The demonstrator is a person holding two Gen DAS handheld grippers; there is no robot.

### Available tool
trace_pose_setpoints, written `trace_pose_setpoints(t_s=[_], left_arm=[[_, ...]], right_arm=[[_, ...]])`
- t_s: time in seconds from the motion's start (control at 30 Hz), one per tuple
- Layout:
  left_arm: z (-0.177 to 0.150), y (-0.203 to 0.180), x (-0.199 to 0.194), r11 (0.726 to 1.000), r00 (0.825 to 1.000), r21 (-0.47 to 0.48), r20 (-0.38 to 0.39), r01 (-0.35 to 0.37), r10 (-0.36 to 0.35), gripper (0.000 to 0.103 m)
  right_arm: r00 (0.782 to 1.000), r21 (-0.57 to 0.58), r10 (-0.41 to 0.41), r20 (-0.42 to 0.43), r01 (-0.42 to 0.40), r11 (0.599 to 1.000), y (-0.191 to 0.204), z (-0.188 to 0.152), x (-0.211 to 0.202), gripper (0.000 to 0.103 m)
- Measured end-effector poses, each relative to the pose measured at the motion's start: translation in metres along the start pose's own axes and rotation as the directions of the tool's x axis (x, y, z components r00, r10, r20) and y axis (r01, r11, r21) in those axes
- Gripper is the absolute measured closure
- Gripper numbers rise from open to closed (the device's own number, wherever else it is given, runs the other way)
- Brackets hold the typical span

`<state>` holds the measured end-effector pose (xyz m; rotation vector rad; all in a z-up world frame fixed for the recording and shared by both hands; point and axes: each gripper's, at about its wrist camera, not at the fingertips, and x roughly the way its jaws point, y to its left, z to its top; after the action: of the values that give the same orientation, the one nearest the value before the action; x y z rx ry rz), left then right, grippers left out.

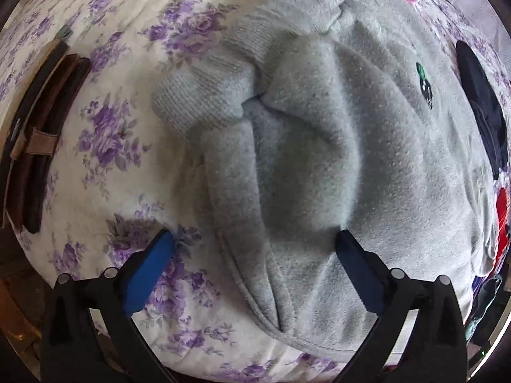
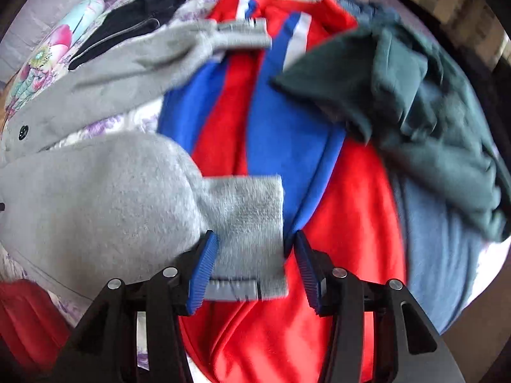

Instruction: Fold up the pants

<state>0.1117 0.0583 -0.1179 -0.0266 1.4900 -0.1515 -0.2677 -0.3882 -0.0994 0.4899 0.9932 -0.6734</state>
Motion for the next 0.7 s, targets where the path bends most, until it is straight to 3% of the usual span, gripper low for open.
trace_pose_setpoints(t_s=[0.1, 0.2, 0.3, 0.33, 0.4, 0.43, 0.47, 0.53, 0.7], left_arm=[[-0.001, 0.008, -0.021, 0.996, 0.997, -0.063, 0.049, 0.066, -0.063, 0.005], [-0.004, 0.010, -0.038, 0.991, 0.992, -0.100, 0.105, 0.083, -0.073, 0.005], [-0.009, 0.003, -0.033, 0.992, 0.994, -0.109, 0.086, -0.058, 0.067, 0.005], [-0.009, 0.002, -0.026, 0.988, 0.992, -0.112, 0.061, -0.106, 0.113, 0.005], [-0.011, 0.004, -0.006, 0.980, 0.988, -0.127, -0.003, -0.155, 0.156, 0.004], [-0.013, 0.010, -0.003, 0.980, 0.993, -0.163, -0.004, -0.118, 0.119, 0.004], [-0.015, 0.019, -0.004, 0.973, 0.997, -0.219, 0.000, -0.070, 0.072, 0.004], [-0.017, 0.030, -0.009, 0.964, 0.999, -0.264, -0.020, -0.036, 0.031, 0.004], [-0.004, 0.057, -0.044, 0.966, 0.995, -0.254, 0.074, -0.041, 0.061, 0.005]], right_arm=[[0.983, 0.017, 0.109, 0.149, -0.113, 0.993, 0.001, 0.035, -0.023, 0.050], [0.969, -0.084, 0.193, 0.153, -0.182, 0.980, 0.029, 0.077, -0.003, 0.048], [0.950, -0.196, 0.295, 0.100, -0.272, 0.942, 0.069, 0.102, 0.030, 0.042], [0.947, -0.221, 0.313, 0.071, -0.291, 0.931, 0.081, 0.103, 0.042, 0.034], [0.957, -0.236, 0.285, -0.059, -0.291, 0.927, 0.098, 0.099, 0.078, 0.029], [0.961, -0.240, 0.255, -0.110, -0.275, 0.931, 0.102, 0.094, 0.096, 0.028], [0.962, -0.279, 0.266, -0.057, -0.271, 0.921, 0.105, 0.091, 0.094, 0.023], [0.967, -0.366, 0.248, -0.065, -0.254, 0.895, 0.113, 0.083, 0.092, 0.018], [0.967, -0.448, 0.243, -0.078, -0.252, 0.858, 0.117, 0.076, 0.093, 0.010]])
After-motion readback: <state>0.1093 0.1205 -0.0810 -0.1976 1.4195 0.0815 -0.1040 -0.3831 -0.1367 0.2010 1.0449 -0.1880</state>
